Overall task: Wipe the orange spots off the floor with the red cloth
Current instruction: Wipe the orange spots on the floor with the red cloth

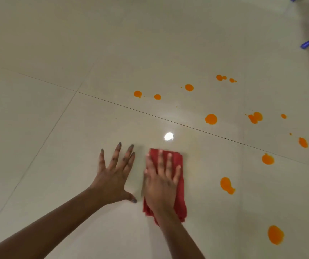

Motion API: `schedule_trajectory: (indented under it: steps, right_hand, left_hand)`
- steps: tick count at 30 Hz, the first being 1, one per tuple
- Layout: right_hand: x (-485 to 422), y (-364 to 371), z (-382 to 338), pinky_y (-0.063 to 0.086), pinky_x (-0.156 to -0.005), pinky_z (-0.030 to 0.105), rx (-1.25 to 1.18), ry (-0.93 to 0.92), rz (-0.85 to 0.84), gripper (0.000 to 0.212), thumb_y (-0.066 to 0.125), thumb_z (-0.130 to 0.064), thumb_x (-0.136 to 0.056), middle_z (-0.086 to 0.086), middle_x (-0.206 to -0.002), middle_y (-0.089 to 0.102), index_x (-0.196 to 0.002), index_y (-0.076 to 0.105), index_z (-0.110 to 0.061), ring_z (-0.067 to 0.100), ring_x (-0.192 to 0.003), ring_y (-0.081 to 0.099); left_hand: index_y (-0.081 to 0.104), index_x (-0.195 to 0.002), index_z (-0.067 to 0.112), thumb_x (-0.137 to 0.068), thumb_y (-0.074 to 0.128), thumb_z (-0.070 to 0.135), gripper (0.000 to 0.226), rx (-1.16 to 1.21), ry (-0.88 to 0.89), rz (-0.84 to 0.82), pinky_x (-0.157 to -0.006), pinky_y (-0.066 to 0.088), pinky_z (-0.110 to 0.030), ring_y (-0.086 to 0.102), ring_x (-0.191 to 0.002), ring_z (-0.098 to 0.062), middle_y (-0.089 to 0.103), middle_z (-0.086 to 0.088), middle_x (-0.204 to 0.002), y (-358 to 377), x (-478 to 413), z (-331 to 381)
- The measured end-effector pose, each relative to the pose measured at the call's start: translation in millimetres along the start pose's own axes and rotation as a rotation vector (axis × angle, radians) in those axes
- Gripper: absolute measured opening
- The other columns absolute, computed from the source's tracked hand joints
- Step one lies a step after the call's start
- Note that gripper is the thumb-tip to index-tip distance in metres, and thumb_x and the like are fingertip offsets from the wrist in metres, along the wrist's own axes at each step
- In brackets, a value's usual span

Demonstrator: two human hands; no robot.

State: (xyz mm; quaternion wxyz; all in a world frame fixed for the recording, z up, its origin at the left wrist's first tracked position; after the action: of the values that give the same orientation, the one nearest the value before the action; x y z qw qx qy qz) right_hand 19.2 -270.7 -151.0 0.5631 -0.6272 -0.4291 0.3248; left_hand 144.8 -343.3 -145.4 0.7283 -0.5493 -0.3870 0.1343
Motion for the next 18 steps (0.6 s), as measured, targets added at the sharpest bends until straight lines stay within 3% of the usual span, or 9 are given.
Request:
schedule_trajectory:
  steps: [2,4,6,8,10,12,15,18]
  right_hand:
    - [-22.7,-1.0,-11.9,0.010,-0.112,0.055,0.016,-0.183,-0.036,0.049,0.023,-0.041,-0.094,0.001,-0.153,0.025,-0.143,0.027,-0.037,0.030,-0.141,0.020]
    - [-70.6,-7.0,9.1,0.005,-0.112,0.053,0.055,-0.189,-0.065,0.048,0.021,-0.040,-0.095,-0.001,-0.155,0.019,-0.143,0.022,-0.040,0.027,-0.143,0.012]
    - [-105.7,-11.1,54.2,0.000,-0.113,0.051,0.072,-0.029,-0.083,0.048,0.021,-0.041,-0.097,-0.005,-0.157,0.009,-0.145,0.013,-0.042,0.023,-0.144,0.003]
    - [-104.9,-15.1,95.6,0.000,-0.114,0.050,0.037,0.129,-0.053,0.048,0.020,-0.041,-0.098,-0.006,-0.158,0.007,-0.145,0.012,-0.042,0.022,-0.144,0.001]
    - [-69.4,-17.6,106.5,0.006,-0.113,0.053,0.009,0.263,0.055,0.047,0.024,-0.039,-0.098,-0.001,-0.155,0.019,-0.144,0.022,-0.039,0.026,-0.143,0.011]
    - [-26.1,-14.7,79.3,0.017,-0.108,0.058,-0.008,0.281,0.096,0.048,0.030,-0.037,-0.092,0.006,-0.148,0.038,-0.139,0.039,-0.032,0.032,-0.137,0.030]
    - [-8.9,-1.6,0.2,0.015,-0.109,0.057,-0.032,-0.018,0.019,0.048,0.029,-0.040,-0.093,0.004,-0.150,0.034,-0.140,0.037,-0.033,0.031,-0.138,0.028]
    - [-67.6,-1.6,-39.3,0.002,-0.114,0.054,-0.003,-0.290,-0.055,0.047,0.022,-0.041,-0.097,-0.001,-0.156,0.016,-0.144,0.021,-0.038,0.028,-0.143,0.009]
  left_hand:
    - [-0.020,-0.143,0.011,-0.043,0.021,0.095,0.137,-0.094,0.046,-0.026,-0.101,-0.025,-0.059,-0.033,-0.135,-0.029,-0.027,-0.008,-0.152,-0.2,-9.0,1.6]
    - [-0.021,-0.139,0.007,-0.041,0.019,0.095,0.138,-0.141,0.093,-0.008,-0.102,-0.027,-0.054,-0.038,-0.132,-0.026,-0.030,-0.010,-0.148,-2.2,-14.4,2.5]
    - [-0.013,-0.141,0.004,-0.043,0.020,0.096,0.139,-0.134,0.085,-0.001,-0.107,-0.022,-0.049,-0.032,-0.135,-0.024,-0.019,-0.015,-0.152,-1.9,-16.5,0.9]
    - [-0.024,-0.138,0.006,-0.043,0.020,0.095,0.138,-0.104,0.089,-0.015,-0.104,-0.028,-0.045,-0.039,-0.131,-0.021,-0.030,-0.012,-0.148,-2.6,-15.4,2.8]
    - [-0.036,-0.131,0.008,-0.045,0.022,0.093,0.134,-0.071,0.087,-0.034,-0.100,-0.033,-0.044,-0.046,-0.127,-0.021,-0.044,-0.009,-0.139,-0.4,-15.3,3.9]
    - [-0.037,-0.129,0.008,-0.048,0.027,0.091,0.133,-0.083,0.088,-0.065,-0.100,-0.033,-0.044,-0.045,-0.128,-0.022,-0.044,-0.008,-0.139,0.0,-16.4,5.0]
    - [-0.033,-0.132,0.009,-0.046,0.024,0.094,0.134,-0.056,0.111,-0.002,-0.103,-0.031,-0.044,-0.044,-0.128,-0.020,-0.035,-0.009,-0.145,-1.6,-13.9,3.6]
    - [0.002,-0.144,0.007,-0.053,0.018,0.096,0.129,-0.097,0.052,-0.006,-0.109,-0.013,-0.047,-0.018,-0.141,-0.024,0.004,-0.013,-0.156,-6.6,-12.5,-11.2]
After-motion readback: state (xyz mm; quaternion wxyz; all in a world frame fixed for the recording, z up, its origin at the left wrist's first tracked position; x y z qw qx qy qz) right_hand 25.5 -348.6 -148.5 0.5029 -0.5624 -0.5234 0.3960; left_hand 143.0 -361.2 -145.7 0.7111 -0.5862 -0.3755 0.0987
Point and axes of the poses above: each hand's wrist, its own x-axis away from the middle knuckle, its own y-axis out of the palm, z = x × y, the point moved 6 cm from there along -x, towards the middle knuckle
